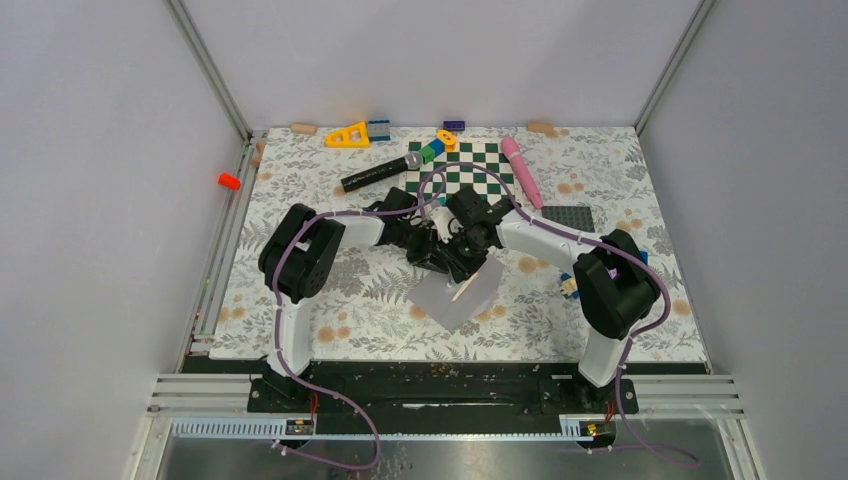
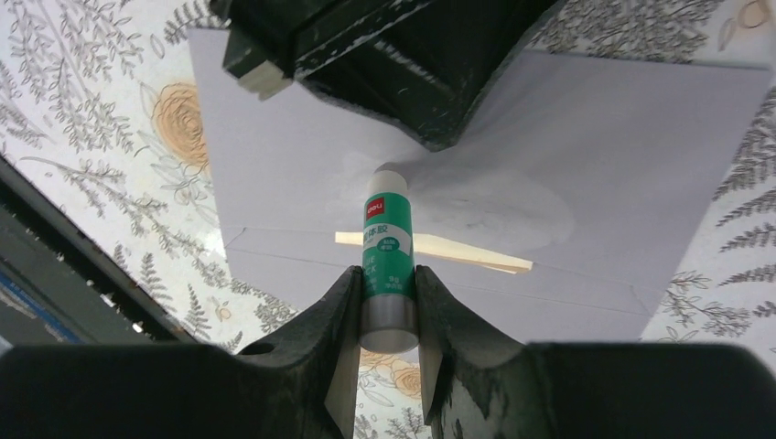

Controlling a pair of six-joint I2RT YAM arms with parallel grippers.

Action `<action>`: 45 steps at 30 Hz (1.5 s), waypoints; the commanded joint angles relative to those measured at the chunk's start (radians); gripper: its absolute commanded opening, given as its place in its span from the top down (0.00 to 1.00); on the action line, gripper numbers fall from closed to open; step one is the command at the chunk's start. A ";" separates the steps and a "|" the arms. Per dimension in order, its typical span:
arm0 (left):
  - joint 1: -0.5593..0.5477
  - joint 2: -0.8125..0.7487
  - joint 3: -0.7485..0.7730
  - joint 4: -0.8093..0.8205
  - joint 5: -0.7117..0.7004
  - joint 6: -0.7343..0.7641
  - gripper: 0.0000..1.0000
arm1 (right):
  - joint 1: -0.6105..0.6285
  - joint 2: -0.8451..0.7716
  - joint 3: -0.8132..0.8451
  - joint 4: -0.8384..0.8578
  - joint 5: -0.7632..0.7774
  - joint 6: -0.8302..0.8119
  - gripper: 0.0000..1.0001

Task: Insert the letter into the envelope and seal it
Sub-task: Paint the envelope at the center of the board.

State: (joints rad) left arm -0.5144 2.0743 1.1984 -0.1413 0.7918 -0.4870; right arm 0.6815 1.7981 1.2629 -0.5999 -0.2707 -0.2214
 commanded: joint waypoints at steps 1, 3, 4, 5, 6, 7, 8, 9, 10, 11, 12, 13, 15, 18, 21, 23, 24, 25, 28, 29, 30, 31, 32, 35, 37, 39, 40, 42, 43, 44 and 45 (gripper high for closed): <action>-0.015 0.006 -0.025 -0.009 -0.147 0.062 1.00 | -0.005 -0.027 -0.012 0.064 0.130 0.018 1.00; -0.015 0.006 -0.025 -0.009 -0.147 0.062 1.00 | -0.009 -0.027 -0.013 0.074 0.148 0.021 1.00; -0.015 0.006 -0.026 -0.009 -0.147 0.062 1.00 | -0.011 -0.027 -0.013 0.079 0.157 0.024 1.00; -0.016 0.004 -0.026 -0.009 -0.147 0.062 1.00 | -0.013 -0.026 -0.013 0.083 0.164 0.026 1.00; -0.016 0.004 -0.026 -0.009 -0.148 0.062 1.00 | -0.015 -0.026 -0.012 0.086 0.167 0.028 1.00; -0.015 0.004 -0.026 -0.009 -0.149 0.062 1.00 | -0.014 -0.025 -0.011 0.087 0.171 0.030 1.00; -0.016 0.003 -0.027 -0.009 -0.150 0.062 1.00 | -0.015 -0.025 -0.010 0.088 0.172 0.031 1.00; -0.016 0.003 -0.028 -0.009 -0.152 0.062 1.00 | -0.016 -0.025 -0.010 0.088 0.168 0.031 1.00; -0.016 0.001 -0.027 -0.009 -0.154 0.062 1.00 | -0.016 -0.028 -0.012 0.086 0.157 0.031 1.00; -0.016 0.001 -0.028 -0.009 -0.155 0.061 1.00 | -0.017 -0.034 -0.013 0.087 0.145 0.028 1.00; -0.016 0.003 -0.028 -0.009 -0.156 0.061 1.00 | -0.016 -0.037 -0.015 0.080 0.123 0.024 1.00; -0.015 0.003 -0.028 -0.010 -0.157 0.060 1.00 | -0.016 -0.041 -0.015 0.068 0.093 0.015 1.00; -0.016 0.006 -0.027 -0.012 -0.163 0.059 1.00 | -0.015 -0.040 -0.006 0.029 0.031 -0.003 1.00; -0.015 0.007 -0.026 -0.014 -0.167 0.059 1.00 | -0.011 -0.033 0.000 -0.016 -0.044 -0.026 1.00; -0.016 0.006 -0.026 -0.017 -0.172 0.059 1.00 | 0.003 -0.037 -0.009 -0.037 -0.080 -0.056 1.00; -0.016 0.003 -0.026 -0.017 -0.175 0.060 1.00 | 0.013 -0.040 -0.013 -0.047 -0.101 -0.070 1.00; -0.015 0.001 -0.028 -0.017 -0.176 0.059 1.00 | 0.017 -0.041 -0.013 -0.052 -0.110 -0.077 1.00; -0.016 0.001 -0.028 -0.018 -0.177 0.059 1.00 | 0.020 -0.045 -0.012 -0.059 -0.120 -0.082 1.00; -0.016 0.001 -0.028 -0.018 -0.178 0.059 1.00 | 0.033 -0.048 -0.008 -0.076 -0.134 -0.101 1.00; -0.016 0.000 -0.027 -0.017 -0.178 0.059 1.00 | 0.037 -0.048 -0.008 -0.082 -0.137 -0.109 1.00; -0.016 0.000 -0.028 -0.019 -0.177 0.059 1.00 | 0.041 -0.050 -0.008 -0.089 -0.142 -0.116 1.00; -0.016 -0.001 -0.027 -0.019 -0.178 0.059 1.00 | 0.044 -0.051 -0.009 -0.095 -0.145 -0.123 1.00; -0.016 -0.002 -0.028 -0.020 -0.177 0.060 1.00 | 0.047 -0.052 -0.011 -0.099 -0.147 -0.130 1.00; -0.016 -0.002 -0.028 -0.020 -0.176 0.059 1.00 | 0.053 -0.055 -0.016 -0.108 -0.149 -0.139 1.00; -0.015 -0.002 -0.029 -0.019 -0.177 0.059 1.00 | 0.056 -0.056 -0.016 -0.112 -0.150 -0.144 1.00; -0.016 -0.005 -0.029 -0.019 -0.175 0.060 1.00 | 0.057 -0.056 -0.015 -0.111 -0.132 -0.140 1.00; -0.015 -0.005 -0.028 -0.018 -0.175 0.060 1.00 | 0.058 -0.053 -0.013 -0.110 -0.122 -0.139 1.00; -0.015 -0.005 -0.029 -0.018 -0.175 0.062 1.00 | 0.058 -0.050 -0.015 -0.094 -0.080 -0.124 1.00; -0.015 -0.005 -0.029 -0.018 -0.174 0.062 1.00 | 0.058 -0.052 -0.017 -0.087 -0.063 -0.120 1.00; -0.015 -0.005 -0.028 -0.018 -0.174 0.062 1.00 | 0.058 -0.054 -0.021 -0.076 -0.053 -0.116 1.00; -0.016 -0.004 -0.029 -0.018 -0.172 0.062 1.00 | 0.057 -0.056 -0.026 -0.061 -0.039 -0.105 1.00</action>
State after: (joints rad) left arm -0.5247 2.0632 1.1961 -0.1406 0.7609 -0.4862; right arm 0.7277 1.7817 1.2503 -0.6765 -0.3721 -0.3428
